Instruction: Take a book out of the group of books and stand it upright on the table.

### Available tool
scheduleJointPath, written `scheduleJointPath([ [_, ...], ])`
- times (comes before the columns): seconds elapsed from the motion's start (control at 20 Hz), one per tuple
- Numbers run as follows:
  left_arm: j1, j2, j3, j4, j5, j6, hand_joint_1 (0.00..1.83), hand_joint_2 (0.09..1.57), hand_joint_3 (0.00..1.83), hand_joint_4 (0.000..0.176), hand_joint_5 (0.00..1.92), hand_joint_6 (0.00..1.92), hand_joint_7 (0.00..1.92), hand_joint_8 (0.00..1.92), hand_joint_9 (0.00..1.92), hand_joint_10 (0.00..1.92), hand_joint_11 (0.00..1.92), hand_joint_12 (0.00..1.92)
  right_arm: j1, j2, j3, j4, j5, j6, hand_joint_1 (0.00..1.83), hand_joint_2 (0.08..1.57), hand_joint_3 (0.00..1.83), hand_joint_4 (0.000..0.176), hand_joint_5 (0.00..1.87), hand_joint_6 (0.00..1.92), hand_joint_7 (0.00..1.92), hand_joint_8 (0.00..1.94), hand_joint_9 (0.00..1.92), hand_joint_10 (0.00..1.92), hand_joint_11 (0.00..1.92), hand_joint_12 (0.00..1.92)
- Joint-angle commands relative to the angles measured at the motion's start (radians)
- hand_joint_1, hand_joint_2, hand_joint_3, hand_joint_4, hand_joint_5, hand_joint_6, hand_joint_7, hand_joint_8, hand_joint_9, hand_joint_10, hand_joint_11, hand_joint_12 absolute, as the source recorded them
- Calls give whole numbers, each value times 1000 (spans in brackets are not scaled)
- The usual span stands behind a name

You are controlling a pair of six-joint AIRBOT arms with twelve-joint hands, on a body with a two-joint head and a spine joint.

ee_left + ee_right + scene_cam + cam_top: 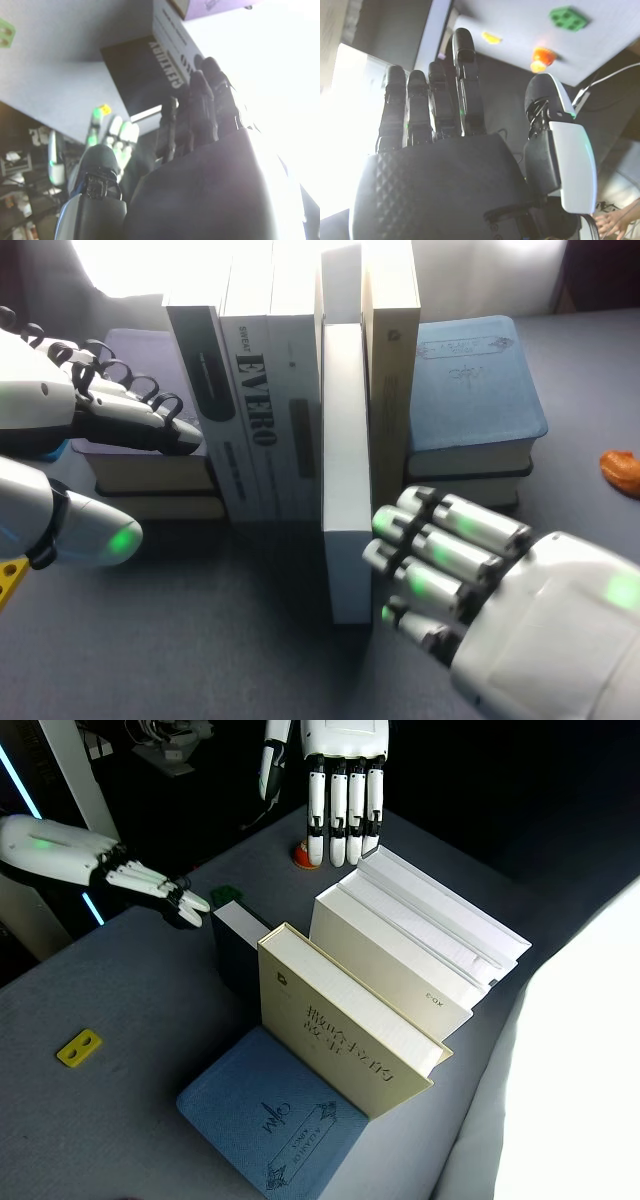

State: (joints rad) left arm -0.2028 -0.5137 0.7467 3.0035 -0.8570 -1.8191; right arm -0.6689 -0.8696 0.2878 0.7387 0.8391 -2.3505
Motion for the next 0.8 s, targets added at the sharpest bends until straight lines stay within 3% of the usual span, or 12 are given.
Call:
scheduleJointPath([
  [0.0,-6,-1,-4,8,85,0,55,1342,0,28,156,6,213,8,235,24,0,884,19,9,-8,-63,79,4,30,1242,0,0,561,8,266,11,150,31,0,623],
  [0.05,-5,0,-3,8,85,0,37,1342,0,28,165,7,231,8,259,28,0,925,26,18,-9,-102,104,18,25,1240,0,0,554,9,317,20,211,53,0,896],
  [0.1,-5,0,-3,8,85,0,33,1343,0,28,167,7,235,8,264,28,0,934,28,22,-9,-117,128,21,30,1237,0,0,554,8,332,16,225,56,0,995],
  [0.2,-5,0,-5,8,85,0,119,1322,0,11,323,46,441,48,437,90,0,1210,50,50,-8,-133,139,43,49,1232,0,0,523,5,483,54,409,149,0,1358],
  [0.3,-5,0,-5,8,85,0,147,1305,0,0,523,45,700,100,563,336,0,1533,73,103,-7,-181,87,137,96,1220,0,0,585,44,707,67,426,637,0,1560],
  [0.35,-5,0,-5,8,85,0,193,1294,0,0,715,78,723,427,563,824,172,1595,82,121,-6,-198,71,173,122,1223,1,0,593,240,717,326,437,977,47,1684],
  [0.4,-4,0,-6,8,85,0,201,1285,0,0,800,90,654,757,548,1092,260,1609,99,142,-6,-203,58,203,130,1225,1,0,528,546,612,715,405,1194,70,1772],
  [0.45,-2,0,-8,8,85,0,254,1272,0,0,882,115,664,932,581,1196,336,1614,116,156,-2,-203,53,214,154,1218,0,0,504,775,559,966,393,1344,122,1828],
  [0.5,1,1,-12,8,85,0,262,1289,1,0,910,380,696,1195,619,1419,381,1752,129,166,5,-203,45,225,181,1215,0,0,522,1114,561,1229,411,1497,183,1893],
  [0.55,6,4,-20,8,85,0,215,1311,3,0,822,853,735,1441,658,1638,418,1887,147,177,20,-203,21,251,170,1220,1,0,574,1321,647,1297,471,1545,221,1915],
  [0.65,9,6,-23,8,85,0,105,1336,6,0,830,1519,865,1727,764,1884,545,1920,187,193,52,-203,-61,315,142,1233,4,0,625,1461,712,1483,501,1774,278,1921],
  [0.75,10,6,-14,8,85,0,31,1362,10,0,953,1722,1094,1813,1028,1920,832,1921,253,203,97,-202,-167,389,68,1252,7,0,807,1779,906,1720,703,1915,393,1921],
])
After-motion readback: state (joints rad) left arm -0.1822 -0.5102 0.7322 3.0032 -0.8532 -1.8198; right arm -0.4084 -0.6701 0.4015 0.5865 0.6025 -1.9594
